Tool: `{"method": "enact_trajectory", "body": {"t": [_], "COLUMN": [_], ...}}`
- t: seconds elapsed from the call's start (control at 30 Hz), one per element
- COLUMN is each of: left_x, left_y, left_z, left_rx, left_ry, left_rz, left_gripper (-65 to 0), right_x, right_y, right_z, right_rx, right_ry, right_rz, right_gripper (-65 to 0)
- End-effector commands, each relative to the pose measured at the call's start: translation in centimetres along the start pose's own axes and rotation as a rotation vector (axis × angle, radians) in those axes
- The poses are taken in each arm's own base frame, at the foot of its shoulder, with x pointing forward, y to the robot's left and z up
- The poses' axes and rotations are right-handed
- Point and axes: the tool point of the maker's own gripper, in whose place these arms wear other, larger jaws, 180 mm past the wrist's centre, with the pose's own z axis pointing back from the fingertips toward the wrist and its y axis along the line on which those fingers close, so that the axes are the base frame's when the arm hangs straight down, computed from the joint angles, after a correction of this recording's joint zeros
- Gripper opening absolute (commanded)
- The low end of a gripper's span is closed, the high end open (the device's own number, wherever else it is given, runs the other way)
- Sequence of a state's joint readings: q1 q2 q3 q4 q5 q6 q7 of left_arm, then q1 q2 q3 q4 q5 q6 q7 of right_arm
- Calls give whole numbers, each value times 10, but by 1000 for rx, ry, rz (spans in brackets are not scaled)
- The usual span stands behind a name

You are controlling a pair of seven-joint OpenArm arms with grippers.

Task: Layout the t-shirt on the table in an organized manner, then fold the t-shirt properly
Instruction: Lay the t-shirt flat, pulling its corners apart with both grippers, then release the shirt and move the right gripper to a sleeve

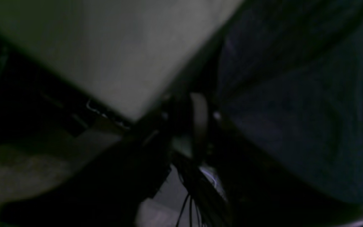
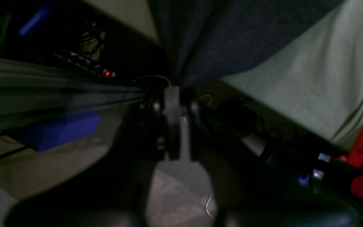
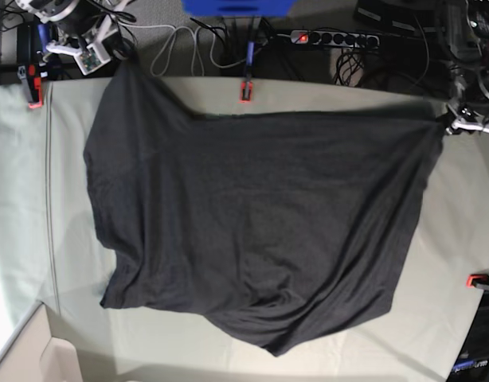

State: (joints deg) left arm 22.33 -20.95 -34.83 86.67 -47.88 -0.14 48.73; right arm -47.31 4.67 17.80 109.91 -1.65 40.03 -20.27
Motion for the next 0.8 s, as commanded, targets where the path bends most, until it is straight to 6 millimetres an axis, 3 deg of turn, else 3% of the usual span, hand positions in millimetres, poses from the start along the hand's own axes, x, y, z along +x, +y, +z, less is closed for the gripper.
{"method": "enact_trajectory", "body": {"t": [0.0, 0.17, 0.3, 0.37, 0.53, 0.63, 0.77], "left_x": [14, 15, 20, 28, 28, 25, 26], "left_y": [-1, -1, 1, 8, 26, 36, 43], "left_z": [5, 7, 8, 13, 23, 28, 31], "left_rx": [-5, -4, 0, 8, 32, 47, 63], "left_ry": [-36, -40, -55, -85, -148, -175, -187], "left_rz": [-16, -19, -15, 18, 142, 203, 216], "left_gripper": [-433, -259, -231, -231, -231, -231, -231], "right_x": [6, 12, 23, 41, 118, 171, 233], "right_y": [0, -17, -47, -72, -120, -140, -175], "right_z": [4, 5, 8, 9, -5, -30, -72], "right_rx": [0, -42, -129, -194, -282, -266, -233], "right_ry": [-25, -41, -70, -118, -300, -400, -404], "right_rz": [4, 14, 12, 17, 67, 82, 53], "right_gripper": [-510, -391, -340, -316, -244, -223, -223]}}
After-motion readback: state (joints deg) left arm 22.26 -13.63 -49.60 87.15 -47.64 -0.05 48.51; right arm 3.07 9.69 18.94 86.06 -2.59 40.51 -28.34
